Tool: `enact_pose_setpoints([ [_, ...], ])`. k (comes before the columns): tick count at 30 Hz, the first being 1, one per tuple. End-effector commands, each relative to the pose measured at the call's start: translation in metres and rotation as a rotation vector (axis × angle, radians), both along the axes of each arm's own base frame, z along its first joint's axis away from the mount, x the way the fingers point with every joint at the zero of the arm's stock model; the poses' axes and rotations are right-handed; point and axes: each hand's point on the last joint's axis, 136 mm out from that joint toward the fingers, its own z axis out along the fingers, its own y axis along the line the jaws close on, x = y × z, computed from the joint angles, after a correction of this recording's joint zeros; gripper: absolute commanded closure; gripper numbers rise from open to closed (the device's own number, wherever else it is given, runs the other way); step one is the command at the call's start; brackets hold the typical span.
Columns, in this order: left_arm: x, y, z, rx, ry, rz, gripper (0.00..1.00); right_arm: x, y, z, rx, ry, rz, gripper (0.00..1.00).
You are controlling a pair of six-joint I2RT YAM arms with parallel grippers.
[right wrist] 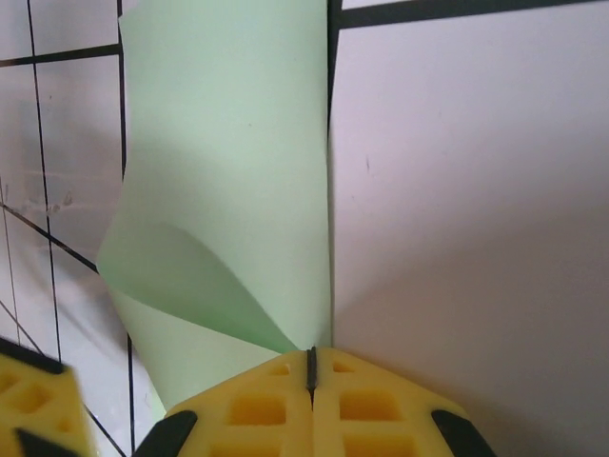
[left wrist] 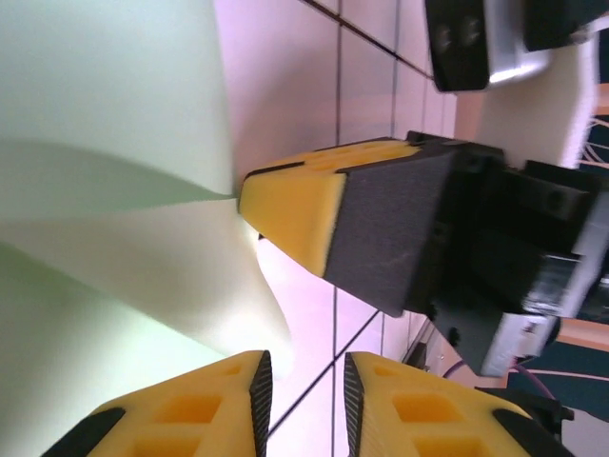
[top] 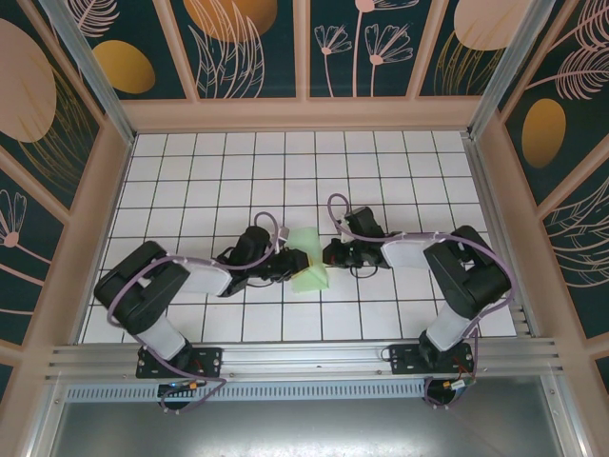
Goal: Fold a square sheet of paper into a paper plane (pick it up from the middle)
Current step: Fold the triangle a second time at the center of the table.
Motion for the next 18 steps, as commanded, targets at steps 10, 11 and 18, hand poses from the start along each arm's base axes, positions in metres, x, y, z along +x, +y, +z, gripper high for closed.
enact_pose_setpoints([
  [10,-0.022,0.027,-0.043,0.265,0.096,0.112,0.92,-0.016,0.0,0.002,-0.004,0.045,-0.128,1.0],
  [11,-0.023,0.025,-0.044,0.263,0.098,0.106,0.93,-0.016,0.0,0.003,-0.003,0.046,-0.131,1.0],
  [18,-0.024,0.021,-0.056,0.311,0.126,0.071,0.96,-0.017,0.003,0.005,-0.007,0.048,-0.132,1.0],
])
